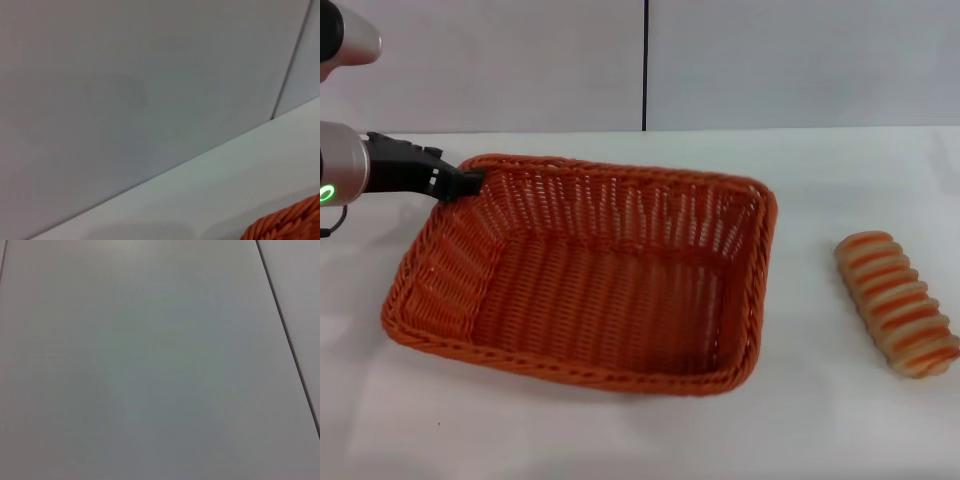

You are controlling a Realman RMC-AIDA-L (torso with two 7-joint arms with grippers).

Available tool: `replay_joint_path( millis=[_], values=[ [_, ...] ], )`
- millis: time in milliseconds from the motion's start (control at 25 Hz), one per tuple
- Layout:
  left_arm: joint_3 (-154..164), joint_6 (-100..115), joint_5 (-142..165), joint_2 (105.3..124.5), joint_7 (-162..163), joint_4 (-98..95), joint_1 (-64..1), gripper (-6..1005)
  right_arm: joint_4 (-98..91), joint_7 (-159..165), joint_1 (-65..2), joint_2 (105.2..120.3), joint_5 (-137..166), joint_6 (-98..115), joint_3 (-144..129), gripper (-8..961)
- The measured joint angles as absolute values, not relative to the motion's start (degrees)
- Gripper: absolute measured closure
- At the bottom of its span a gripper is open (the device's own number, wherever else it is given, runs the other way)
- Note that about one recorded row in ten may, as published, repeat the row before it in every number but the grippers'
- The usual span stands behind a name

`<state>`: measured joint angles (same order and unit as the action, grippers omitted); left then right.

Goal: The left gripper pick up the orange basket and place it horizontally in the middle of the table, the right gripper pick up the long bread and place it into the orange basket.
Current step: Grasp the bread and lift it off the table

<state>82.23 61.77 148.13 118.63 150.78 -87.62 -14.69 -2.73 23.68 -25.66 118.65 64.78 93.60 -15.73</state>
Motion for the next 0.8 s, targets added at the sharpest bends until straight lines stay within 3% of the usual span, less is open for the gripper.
replay_joint_path(
  millis=[800],
  values=[
    [79.44,63.20,143.35,118.29,150.99,-92.93,-10.55,425,-2.83,24.17,-25.21,118.74,64.78,94.49,-15.73,315]
  ],
)
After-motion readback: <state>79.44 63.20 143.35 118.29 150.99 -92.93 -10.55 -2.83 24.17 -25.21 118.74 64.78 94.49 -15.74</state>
